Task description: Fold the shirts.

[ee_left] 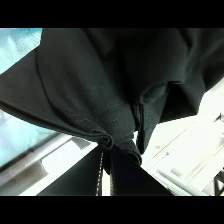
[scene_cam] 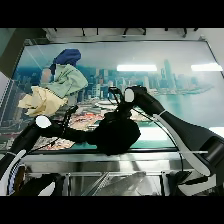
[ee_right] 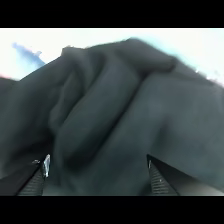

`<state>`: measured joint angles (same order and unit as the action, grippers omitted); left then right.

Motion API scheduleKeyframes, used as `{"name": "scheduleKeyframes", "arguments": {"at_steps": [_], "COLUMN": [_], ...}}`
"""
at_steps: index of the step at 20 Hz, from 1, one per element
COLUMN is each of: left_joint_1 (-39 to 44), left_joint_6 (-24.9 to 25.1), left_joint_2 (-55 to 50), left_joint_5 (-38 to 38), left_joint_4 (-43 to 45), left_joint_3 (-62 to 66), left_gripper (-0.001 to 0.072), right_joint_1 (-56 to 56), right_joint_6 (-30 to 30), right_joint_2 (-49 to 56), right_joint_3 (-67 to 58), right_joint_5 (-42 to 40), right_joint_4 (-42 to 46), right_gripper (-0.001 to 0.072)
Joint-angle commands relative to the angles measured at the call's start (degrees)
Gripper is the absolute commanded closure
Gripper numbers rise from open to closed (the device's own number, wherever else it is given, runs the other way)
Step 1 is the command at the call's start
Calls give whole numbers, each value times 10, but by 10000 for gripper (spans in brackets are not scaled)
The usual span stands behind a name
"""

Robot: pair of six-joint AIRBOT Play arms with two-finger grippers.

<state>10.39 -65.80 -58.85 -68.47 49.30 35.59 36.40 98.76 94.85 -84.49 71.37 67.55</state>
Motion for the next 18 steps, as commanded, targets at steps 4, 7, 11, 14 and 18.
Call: {"name": "scheduleKeyframes", "arguments": {"at_steps": [4,7,11,14,18], "left_joint_1": [0,0,-35,-139,-284], "left_joint_6": [-3,-3,-3,-2,3], "left_joint_2": [79,82,82,82,82], "left_joint_5": [16,16,4,-43,-106], "left_joint_4": [0,4,7,10,17], "left_joint_3": [-30,-30,-30,-23,29], "left_gripper": [689,689,689,689,689], "right_joint_1": [44,41,3,-45,-136], "right_joint_6": [46,31,30,31,30], "right_joint_2": [61,53,-59,-187,-298], "right_joint_3": [-23,-32,-63,-63,-63], "right_joint_5": [-41,-28,56,123,187], "right_joint_4": [58,59,86,106,148], "right_gripper": [167,688,688,688,687]}}
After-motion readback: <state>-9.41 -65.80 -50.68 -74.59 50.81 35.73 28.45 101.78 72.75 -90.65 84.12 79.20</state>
